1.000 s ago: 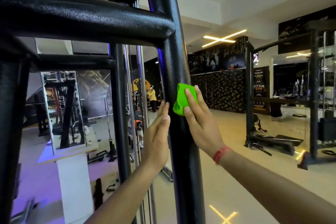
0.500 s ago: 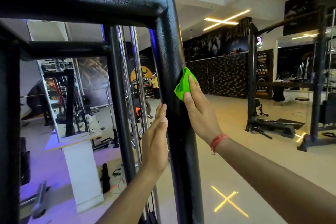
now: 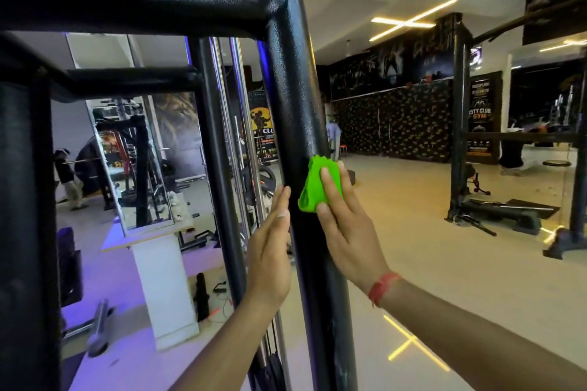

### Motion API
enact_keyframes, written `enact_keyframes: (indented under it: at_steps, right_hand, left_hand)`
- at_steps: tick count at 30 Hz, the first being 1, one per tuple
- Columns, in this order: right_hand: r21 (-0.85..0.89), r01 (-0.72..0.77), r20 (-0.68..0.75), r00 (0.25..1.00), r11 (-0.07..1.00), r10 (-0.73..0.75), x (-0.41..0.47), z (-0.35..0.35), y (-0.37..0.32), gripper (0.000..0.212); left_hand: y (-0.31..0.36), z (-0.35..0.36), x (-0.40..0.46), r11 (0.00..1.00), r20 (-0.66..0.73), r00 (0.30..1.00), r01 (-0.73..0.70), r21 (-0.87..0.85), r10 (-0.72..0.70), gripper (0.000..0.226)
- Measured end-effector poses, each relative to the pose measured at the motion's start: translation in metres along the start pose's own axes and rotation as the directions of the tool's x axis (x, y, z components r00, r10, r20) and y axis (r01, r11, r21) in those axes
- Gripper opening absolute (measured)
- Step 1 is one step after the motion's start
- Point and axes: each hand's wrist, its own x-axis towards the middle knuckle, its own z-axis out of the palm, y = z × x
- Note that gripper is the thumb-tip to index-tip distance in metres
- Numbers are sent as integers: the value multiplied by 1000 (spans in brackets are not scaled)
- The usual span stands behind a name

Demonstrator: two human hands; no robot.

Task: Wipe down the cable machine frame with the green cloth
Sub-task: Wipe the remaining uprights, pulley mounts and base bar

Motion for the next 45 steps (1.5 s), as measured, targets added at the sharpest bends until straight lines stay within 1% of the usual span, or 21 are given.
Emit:
enact_keyframes:
  at_steps: [2, 6, 8, 10, 12, 14, 15, 17, 19, 20, 22, 26, 27, 30, 32, 34, 37, 40, 42, 44, 45]
  right_hand:
    - [-83, 54, 54, 997, 995, -50, -32, 4, 13, 52]
    - [-52, 81, 32, 996, 995, -79, 7, -5, 8, 49]
    - [-59, 91, 20, 996, 994, -90, 16, -3, 5, 49]
    - [-112, 132, 57, 990, 985, -127, -13, 2, 17, 48]
    - [-143, 150, 121, 984, 978, -133, -60, 6, 34, 48]
    - [-134, 128, 167, 980, 983, -105, -93, 6, 44, 48]
    - [-122, 115, 166, 982, 986, -94, -95, 6, 44, 48]
    - [-99, 94, 110, 990, 991, -83, -75, 8, 34, 48]
    - [-116, 86, 56, 995, 990, -80, -49, 9, 21, 49]
    - [-124, 86, 50, 996, 989, -80, -45, 10, 18, 49]
    - [-123, 82, 75, 995, 989, -73, -67, 13, 28, 49]
    - [-23, -73, 113, 991, 997, 75, -154, 24, 49, 53]
    - [5, -100, 92, 991, 995, 100, -156, 25, 47, 54]
    - [42, -173, -2, 985, 984, 173, -124, 29, 30, 54]
    - [40, -179, -22, 983, 983, 180, -120, 32, 29, 53]
    - [16, -161, 3, 987, 987, 161, -153, 38, 42, 54]
    - [79, -231, 74, 972, 970, 225, -206, 39, 51, 59]
    - [149, -301, 28, 954, 942, 300, -175, 31, 40, 56]
    - [139, -276, 18, 961, 951, 276, -150, 24, 39, 55]
    - [123, -224, 76, 973, 967, 216, -158, 22, 51, 54]
    - [127, -229, 122, 969, 965, 214, -175, 21, 58, 54]
  left_hand:
    - [-7, -3, -9, 1000, -8, 1000, 26, 11, -26, 54]
    - [-17, -2, -29, 993, -28, 993, 115, -23, -116, 43]
    - [-22, -1, -37, 988, -48, 988, 146, -39, -148, 44]
    - [-27, 0, -45, 982, -55, 982, 177, -58, -180, 48]
    - [-35, -2, -53, 975, -54, 976, 207, -79, -211, 52]
    - [-42, -2, -61, 971, -64, 971, 227, -78, -232, 53]
    - [-45, -1, -65, 971, -69, 970, 227, -73, -232, 51]
    - [-48, 2, -69, 969, -83, 968, 232, -79, -238, 48]
    - [-49, 4, -69, 963, -105, 961, 247, -105, -257, 46]
    - [-49, 4, -69, 960, -108, 958, 254, -115, -266, 47]
    - [-51, 2, -71, 958, -91, 957, 265, -113, -275, 50]
    - [-58, -2, -85, 952, -78, 952, 289, -102, -297, 54]
    - [-60, -1, -89, 950, -76, 950, 297, -92, -304, 54]
    - [-63, 1, -96, 945, -73, 943, 319, -67, -324, 54]
    - [-66, 0, -100, 946, -75, 943, 321, -48, -323, 54]
    - [-69, -1, -106, 942, -78, 939, 332, -40, -334, 53]
    - [-75, -1, -119, 936, -69, 934, 350, -20, -351, 49]
    - [-81, 1, -127, 932, -85, 928, 361, -22, -362, 52]
    - [-84, 4, -131, 927, -104, 922, 373, -28, -374, 52]
    - [-88, 7, -137, 920, -125, 911, 392, -30, -392, 48]
    - [-90, 8, -141, 915, -133, 906, 402, -26, -401, 47]
